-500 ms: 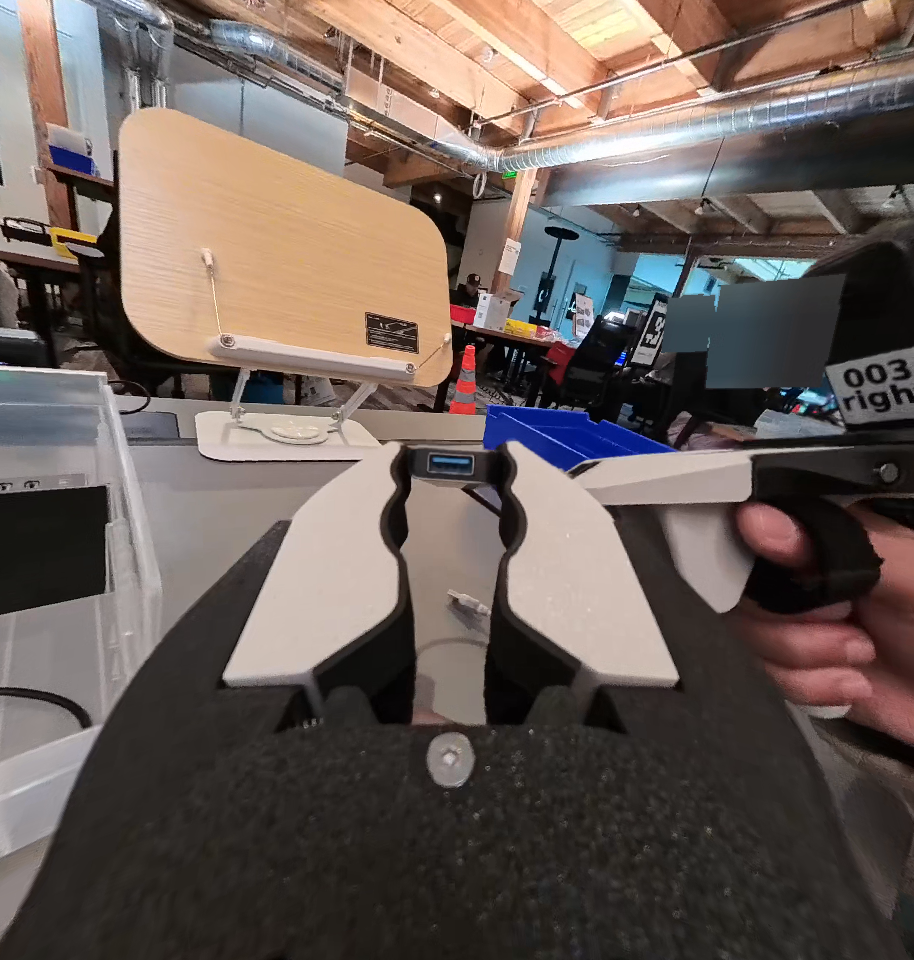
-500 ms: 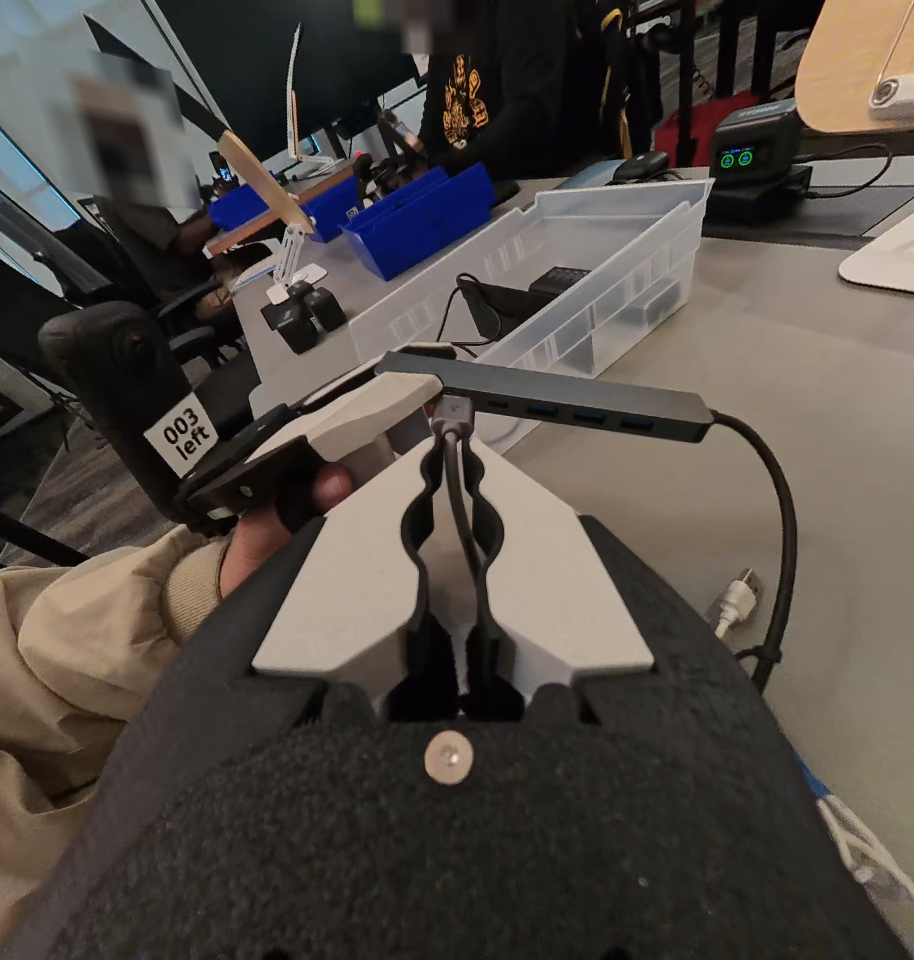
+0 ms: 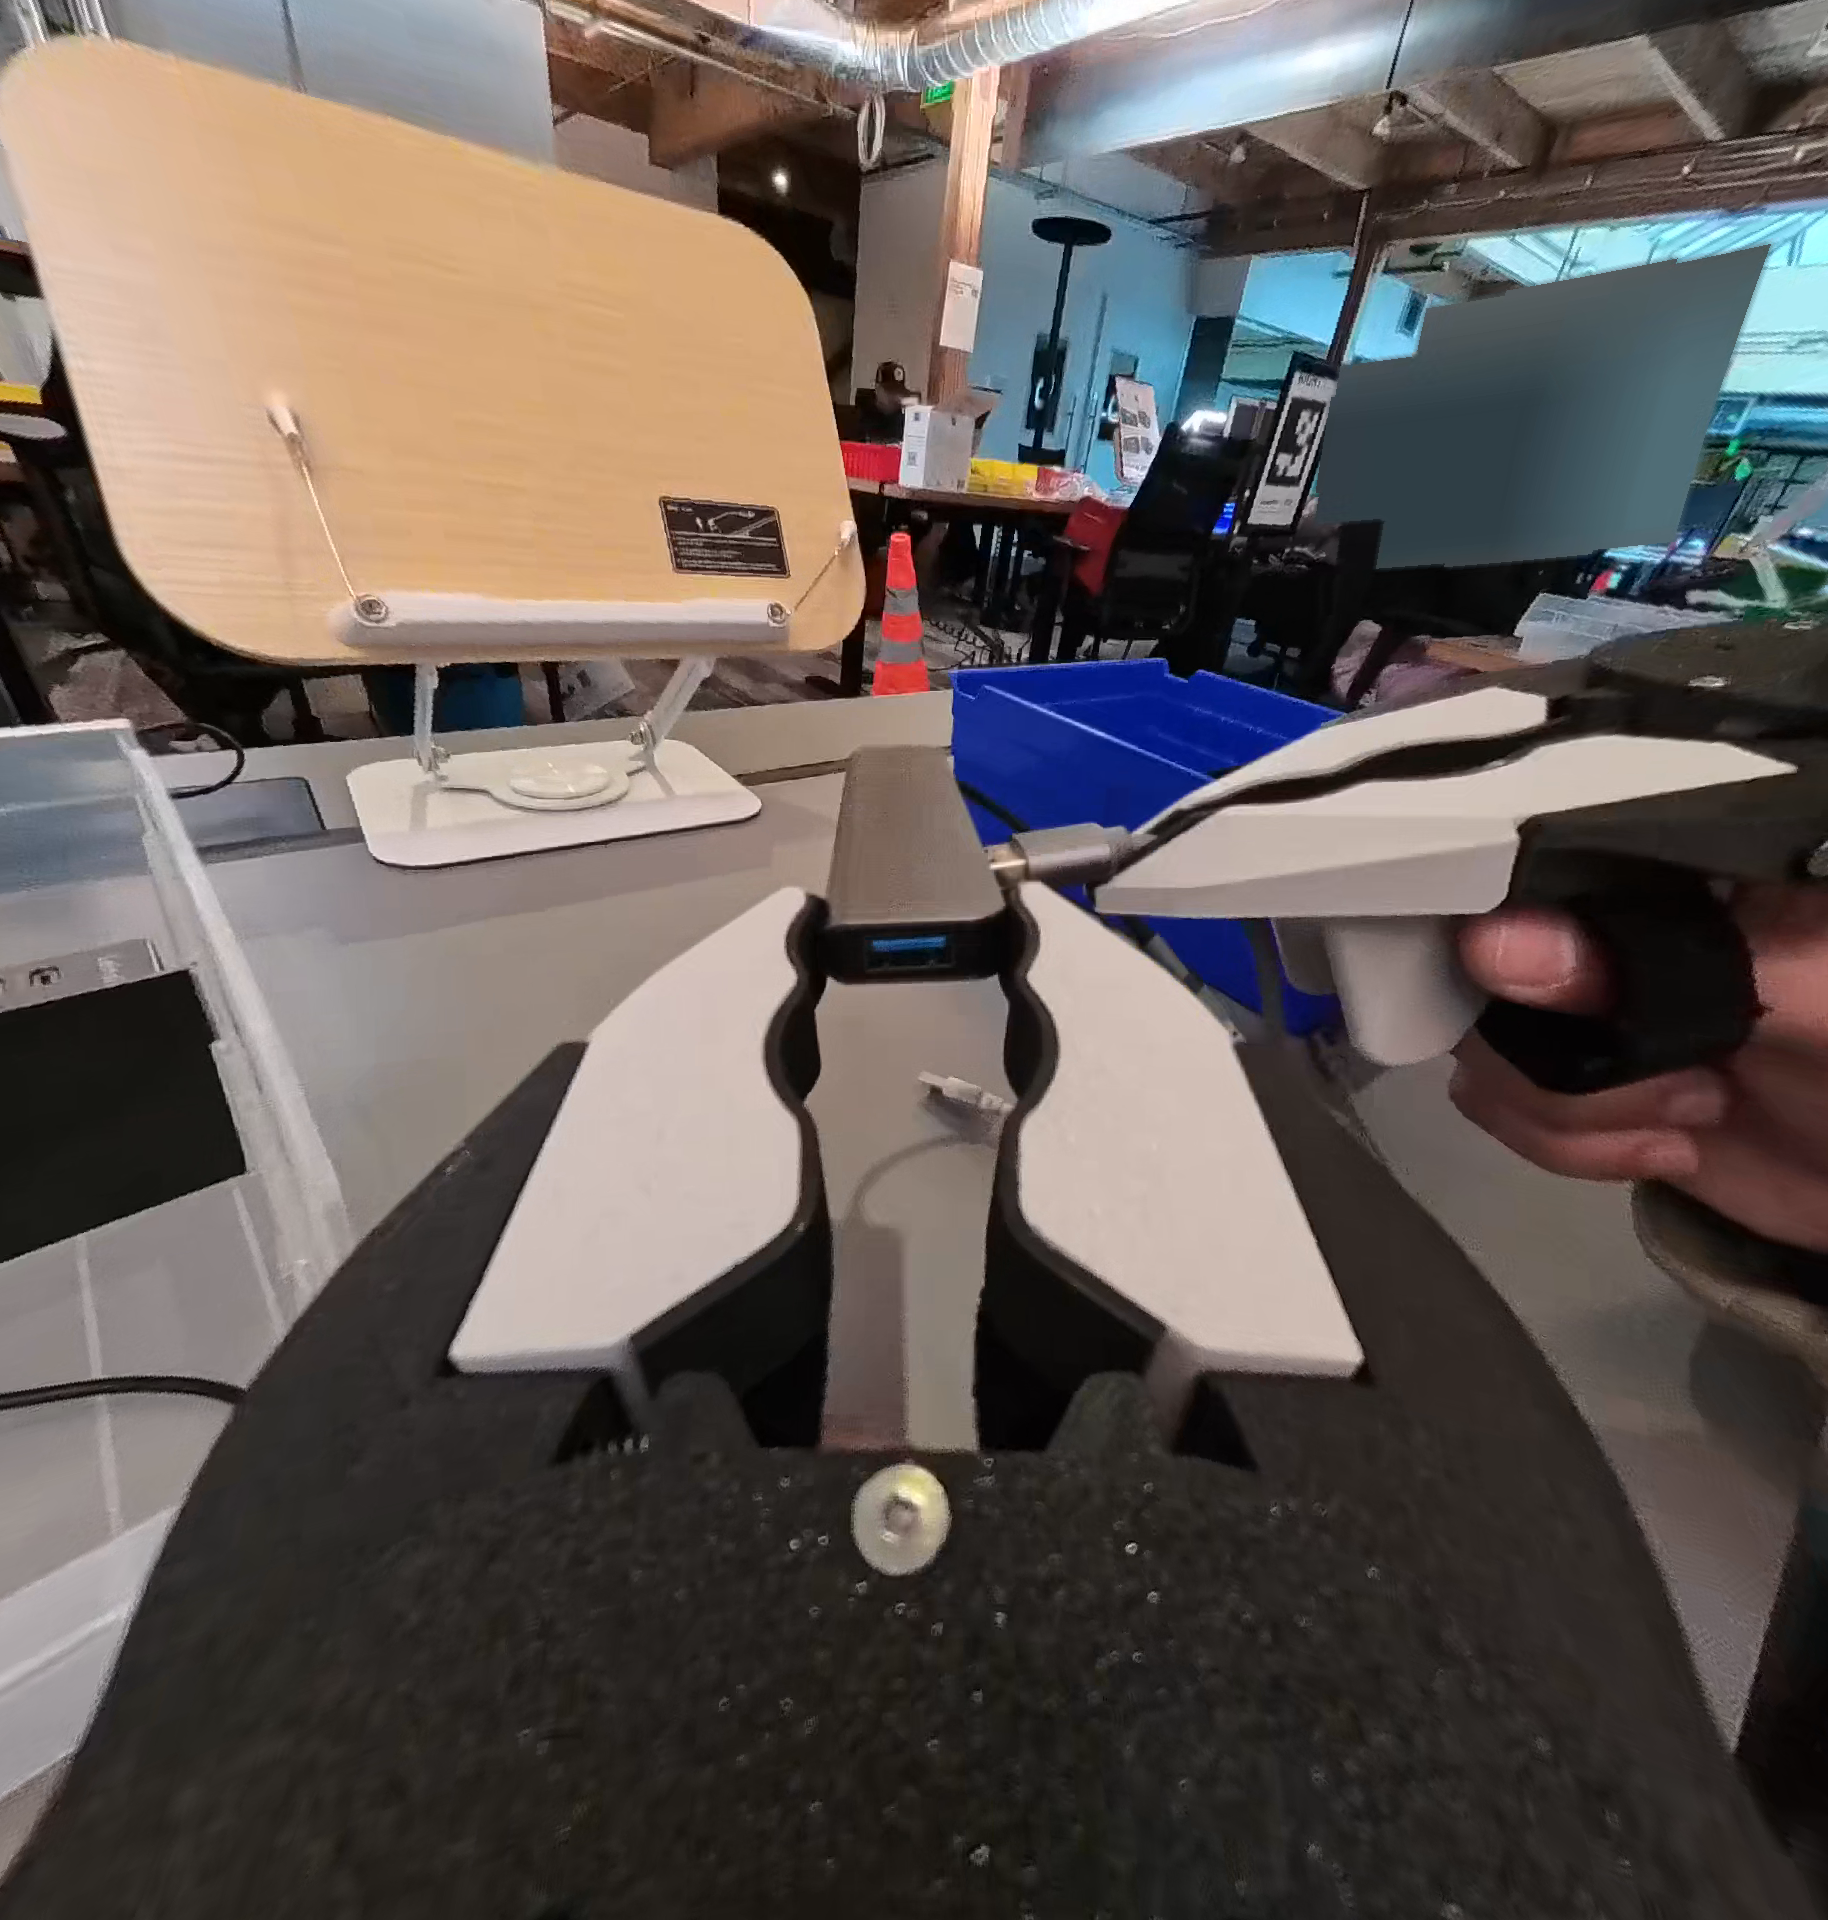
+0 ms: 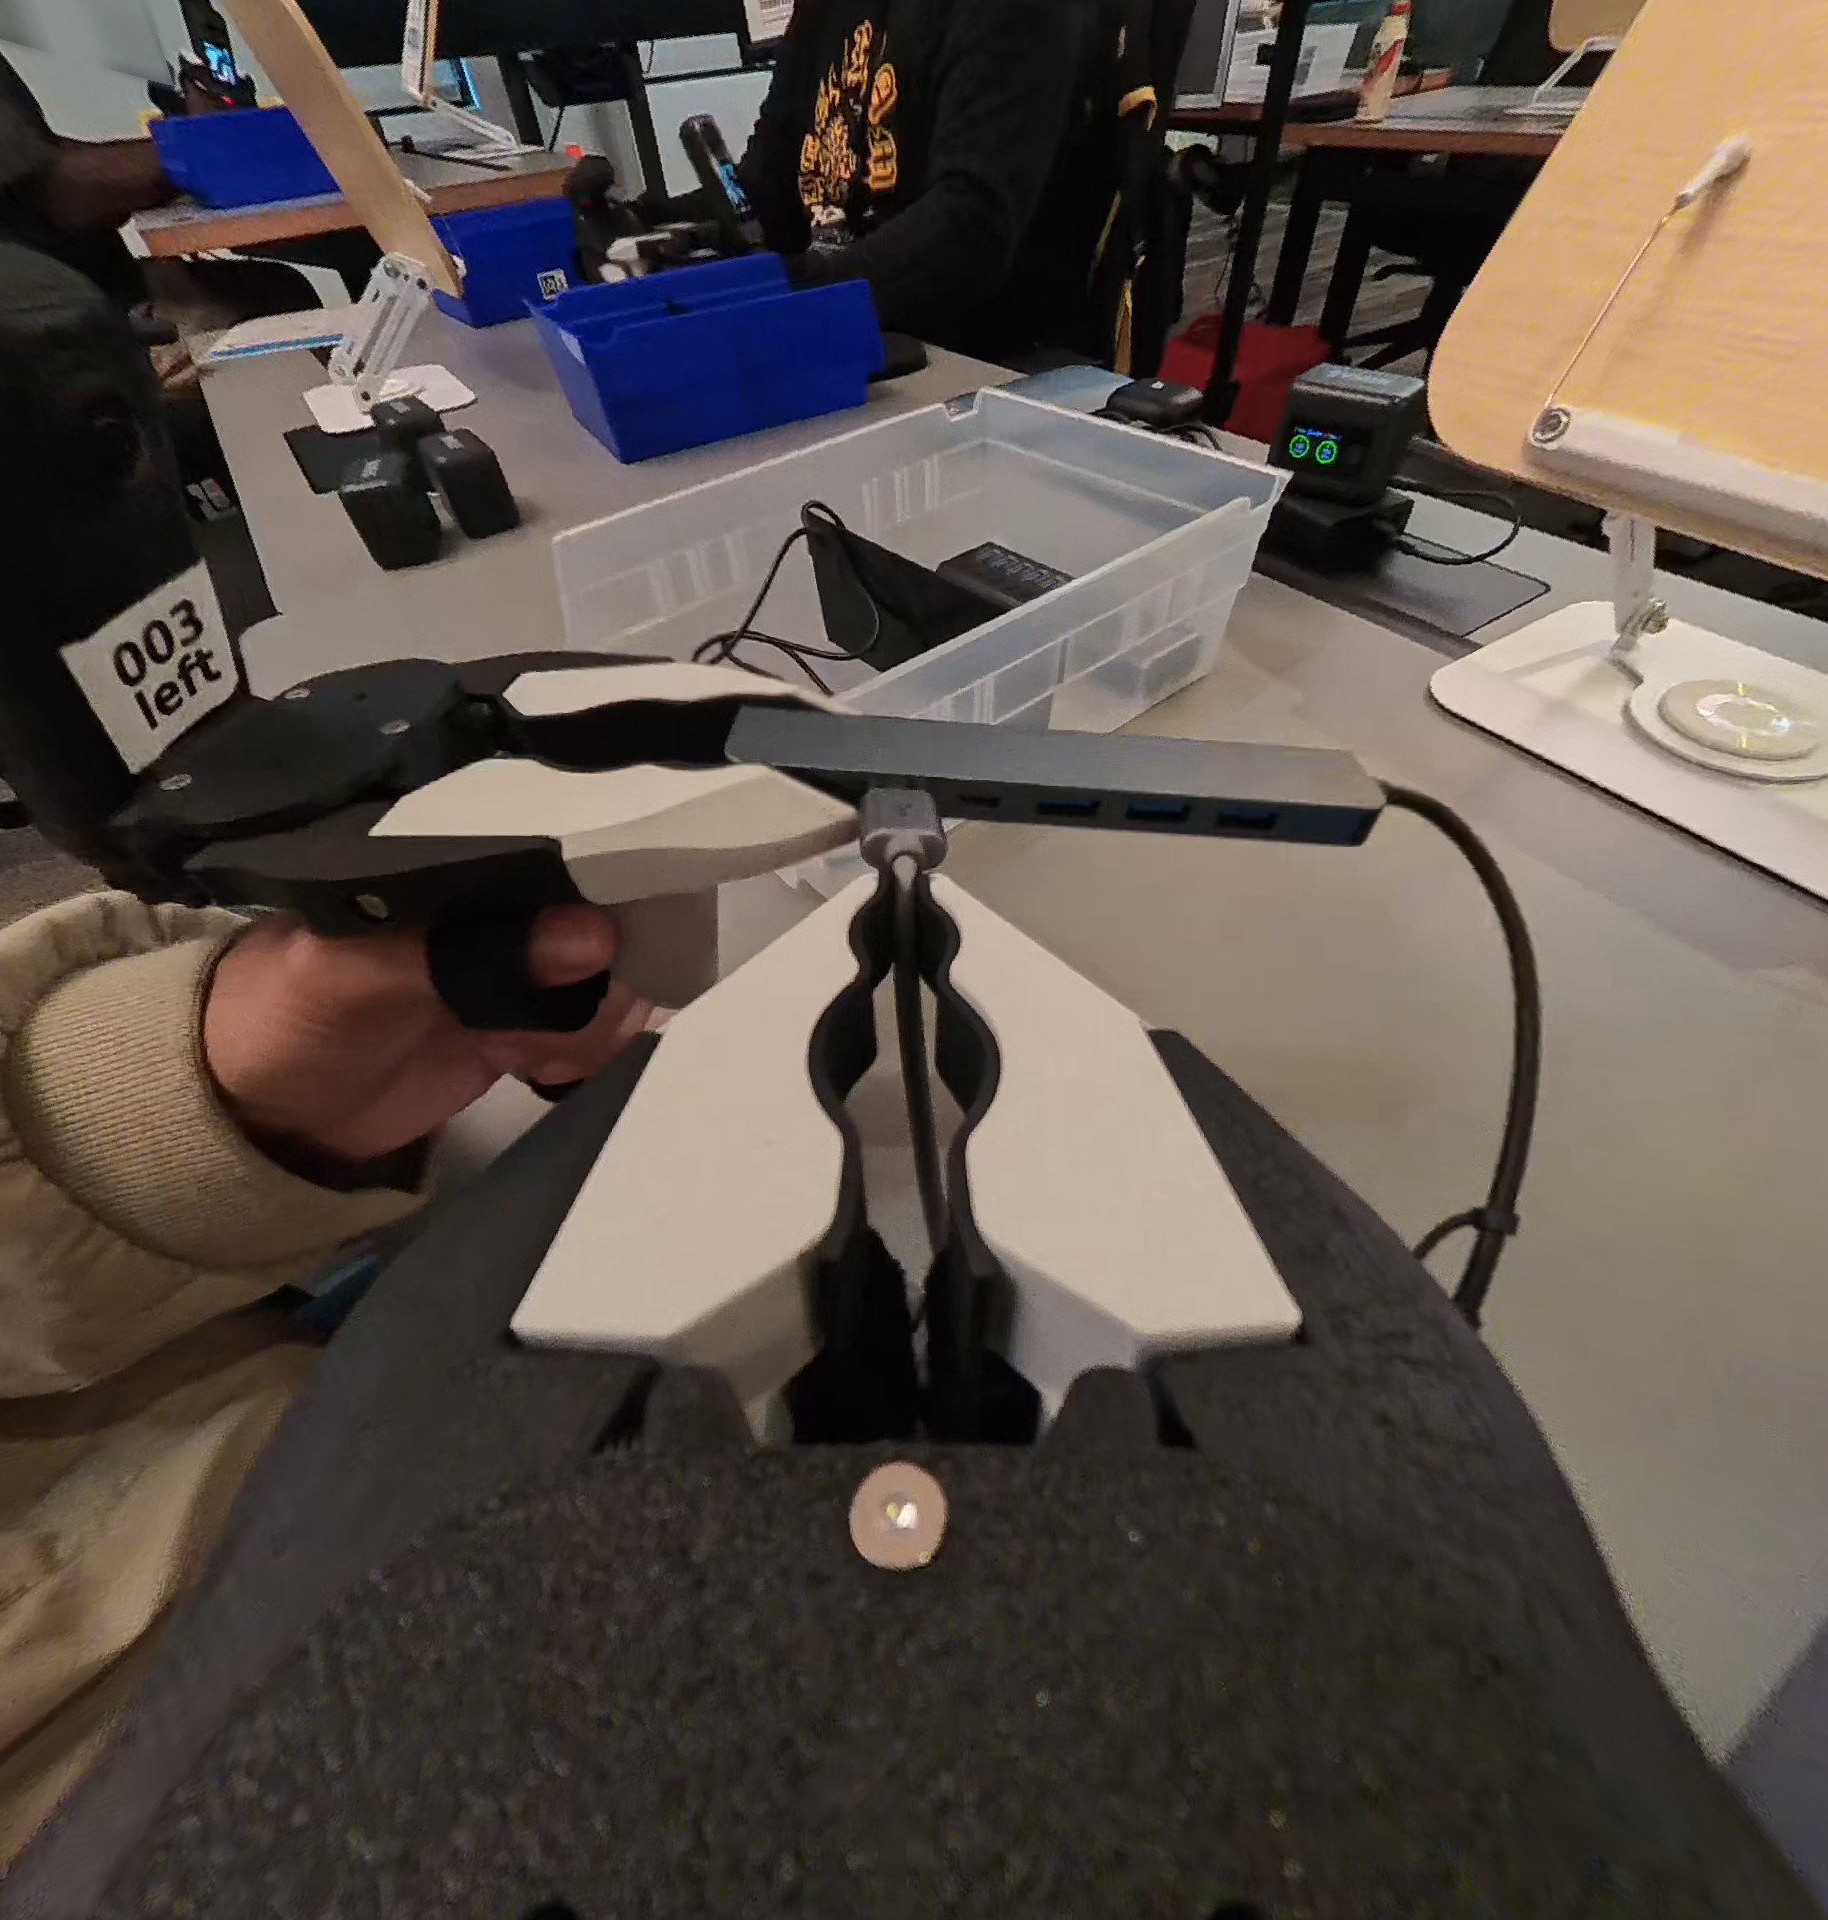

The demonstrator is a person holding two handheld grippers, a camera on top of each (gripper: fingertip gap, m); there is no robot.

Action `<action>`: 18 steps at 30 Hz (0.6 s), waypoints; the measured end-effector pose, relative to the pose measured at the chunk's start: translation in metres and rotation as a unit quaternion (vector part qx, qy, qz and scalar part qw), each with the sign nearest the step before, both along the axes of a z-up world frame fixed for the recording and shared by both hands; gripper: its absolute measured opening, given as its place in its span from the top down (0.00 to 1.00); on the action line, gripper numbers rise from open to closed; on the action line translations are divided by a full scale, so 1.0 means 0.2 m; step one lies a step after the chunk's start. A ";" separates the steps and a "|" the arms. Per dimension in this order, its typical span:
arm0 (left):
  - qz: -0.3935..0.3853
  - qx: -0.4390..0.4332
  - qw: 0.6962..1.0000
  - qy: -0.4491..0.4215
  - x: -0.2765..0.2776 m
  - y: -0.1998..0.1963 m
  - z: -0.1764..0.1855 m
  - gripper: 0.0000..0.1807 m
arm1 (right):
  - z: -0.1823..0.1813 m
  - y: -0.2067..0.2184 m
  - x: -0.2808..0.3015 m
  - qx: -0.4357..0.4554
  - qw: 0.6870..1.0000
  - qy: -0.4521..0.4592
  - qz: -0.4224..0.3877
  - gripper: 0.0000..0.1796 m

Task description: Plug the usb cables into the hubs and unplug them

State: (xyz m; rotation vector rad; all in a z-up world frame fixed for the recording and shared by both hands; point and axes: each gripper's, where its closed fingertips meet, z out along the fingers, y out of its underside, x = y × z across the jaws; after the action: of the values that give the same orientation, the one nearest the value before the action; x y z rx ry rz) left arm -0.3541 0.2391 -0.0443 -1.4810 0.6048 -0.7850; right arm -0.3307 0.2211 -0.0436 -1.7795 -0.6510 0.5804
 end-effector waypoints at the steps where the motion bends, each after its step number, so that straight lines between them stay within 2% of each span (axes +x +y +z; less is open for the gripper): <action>1: -0.001 -0.005 1.000 -0.008 0.00 0.00 0.00 0.82 | 0.00 0.00 0.00 -0.002 1.000 0.005 0.003 0.99; 7: -0.013 -0.014 1.000 -0.013 0.00 0.00 -0.01 0.82 | -0.02 0.00 -0.01 -0.008 1.000 0.005 0.015 0.99; 18: -0.019 -0.018 0.999 -0.023 0.02 -0.01 0.00 0.82 | -0.01 0.00 -0.02 -0.010 0.999 0.033 -0.009 0.99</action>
State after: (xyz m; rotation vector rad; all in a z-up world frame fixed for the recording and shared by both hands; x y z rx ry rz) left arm -0.3510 0.2361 -0.0433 -1.4839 0.5880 -0.8604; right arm -0.3339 0.2205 -0.0448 -1.7742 -0.5852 0.6334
